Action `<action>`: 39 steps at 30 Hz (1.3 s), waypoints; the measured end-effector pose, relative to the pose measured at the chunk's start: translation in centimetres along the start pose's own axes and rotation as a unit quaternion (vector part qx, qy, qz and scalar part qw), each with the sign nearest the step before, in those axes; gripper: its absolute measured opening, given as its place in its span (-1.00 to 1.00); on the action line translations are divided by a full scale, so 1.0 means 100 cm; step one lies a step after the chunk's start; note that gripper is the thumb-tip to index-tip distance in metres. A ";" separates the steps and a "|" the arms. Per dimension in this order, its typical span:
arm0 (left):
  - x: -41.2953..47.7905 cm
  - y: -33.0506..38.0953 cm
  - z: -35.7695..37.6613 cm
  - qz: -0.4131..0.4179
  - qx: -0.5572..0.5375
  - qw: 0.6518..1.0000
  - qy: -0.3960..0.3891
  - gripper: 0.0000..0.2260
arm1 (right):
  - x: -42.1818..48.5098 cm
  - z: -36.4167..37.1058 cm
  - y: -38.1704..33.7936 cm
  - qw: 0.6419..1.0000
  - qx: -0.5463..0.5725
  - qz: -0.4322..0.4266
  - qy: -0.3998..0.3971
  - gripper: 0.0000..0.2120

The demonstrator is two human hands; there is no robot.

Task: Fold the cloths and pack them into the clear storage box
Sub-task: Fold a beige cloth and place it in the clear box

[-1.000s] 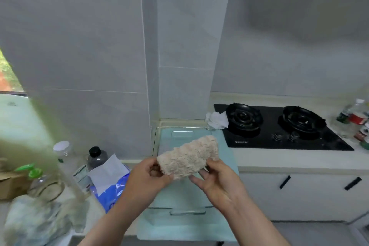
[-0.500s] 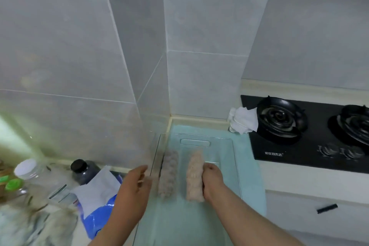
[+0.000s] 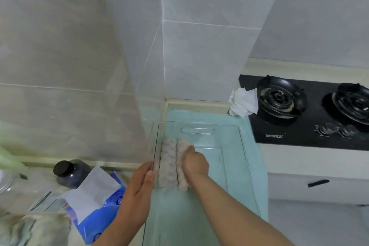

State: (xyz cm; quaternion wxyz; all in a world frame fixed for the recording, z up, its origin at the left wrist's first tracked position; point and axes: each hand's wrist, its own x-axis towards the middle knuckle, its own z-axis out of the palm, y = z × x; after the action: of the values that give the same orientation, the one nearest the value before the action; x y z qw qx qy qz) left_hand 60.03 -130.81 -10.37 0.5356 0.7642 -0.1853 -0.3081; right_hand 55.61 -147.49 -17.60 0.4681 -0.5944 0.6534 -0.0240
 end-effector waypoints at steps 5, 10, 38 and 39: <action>0.001 -0.012 -0.007 0.002 -0.002 1.000 -0.023 -0.80 | -0.009 -0.018 0.023 0.995 -0.073 0.026 -0.056 -0.27; 0.001 -0.002 -0.012 0.015 -0.005 0.998 -0.055 -0.80 | 0.003 0.000 0.030 0.981 0.141 0.037 -0.128 -0.06; 0.031 0.003 -0.025 -0.035 -0.040 0.996 -0.074 -0.79 | 0.038 0.011 0.024 0.978 0.159 0.031 -0.133 -0.04; 0.031 0.003 -0.025 -0.036 -0.045 0.996 -0.066 -0.79 | 0.036 0.008 0.023 0.977 0.161 0.020 -0.140 -0.04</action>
State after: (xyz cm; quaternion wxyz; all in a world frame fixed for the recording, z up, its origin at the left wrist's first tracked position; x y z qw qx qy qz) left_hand 64.03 -131.05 -10.30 0.5447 0.7234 -0.1788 -0.3846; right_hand 54.93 -149.29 -21.53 0.6449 -0.4956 0.5808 -0.0357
